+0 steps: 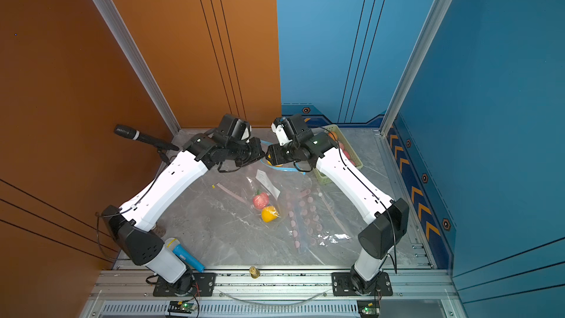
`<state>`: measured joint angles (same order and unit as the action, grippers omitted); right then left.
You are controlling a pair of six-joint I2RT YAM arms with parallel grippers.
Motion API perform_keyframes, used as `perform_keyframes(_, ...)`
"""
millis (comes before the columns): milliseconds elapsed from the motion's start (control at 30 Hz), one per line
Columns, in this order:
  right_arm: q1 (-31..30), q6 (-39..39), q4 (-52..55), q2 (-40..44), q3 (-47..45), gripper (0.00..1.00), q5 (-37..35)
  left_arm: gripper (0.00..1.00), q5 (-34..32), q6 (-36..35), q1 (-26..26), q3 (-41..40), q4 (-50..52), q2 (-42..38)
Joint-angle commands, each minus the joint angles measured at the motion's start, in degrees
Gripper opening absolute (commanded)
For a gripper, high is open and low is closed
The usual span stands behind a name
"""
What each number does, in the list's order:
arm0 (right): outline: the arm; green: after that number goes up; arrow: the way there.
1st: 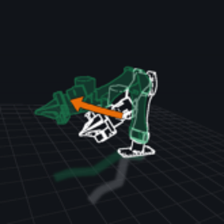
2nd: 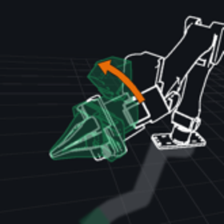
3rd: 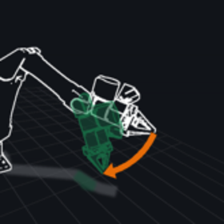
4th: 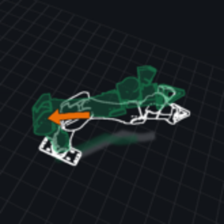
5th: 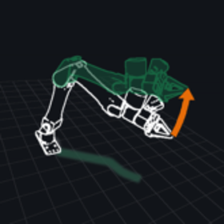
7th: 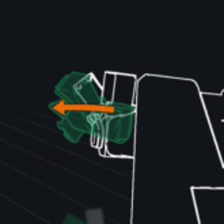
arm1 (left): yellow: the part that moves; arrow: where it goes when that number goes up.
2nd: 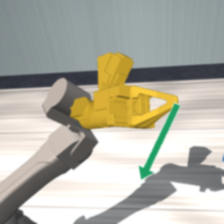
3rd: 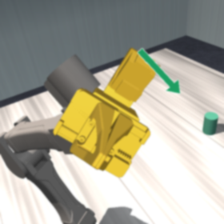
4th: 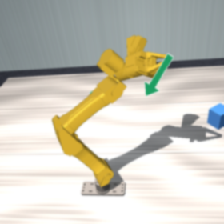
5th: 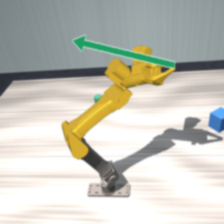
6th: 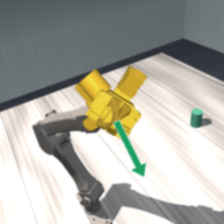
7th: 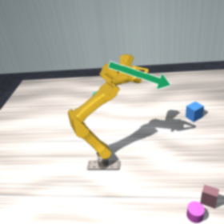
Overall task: Place the peach in a zip-top bag and seal the zipper
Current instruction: Place the peach in the zipper food storage bag.
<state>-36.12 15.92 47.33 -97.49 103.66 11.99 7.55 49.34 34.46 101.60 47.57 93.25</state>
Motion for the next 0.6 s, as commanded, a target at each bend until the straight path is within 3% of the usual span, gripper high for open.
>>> perform_keyframes(0,-1.0,-0.7,3.2,-0.6,1.8,0.55,-4.9,0.00,-0.2,-0.6,0.3,1.6,-0.2,-2.5)
perform_keyframes(167,-3.7,-2.7,6.8,-1.5,4.7,0.62,-9.9,0.00,-0.1,-0.7,0.3,2.5,-0.5,-2.1)
perform_keyframes(433,-6.1,-3.4,7.4,-0.9,4.3,0.81,-10.5,0.00,1.1,0.1,0.3,2.3,-1.5,-1.8)
perform_keyframes(567,-6.1,-3.5,7.4,-0.5,4.3,0.84,-10.7,0.00,1.2,0.4,0.2,1.8,-1.9,-2.1)
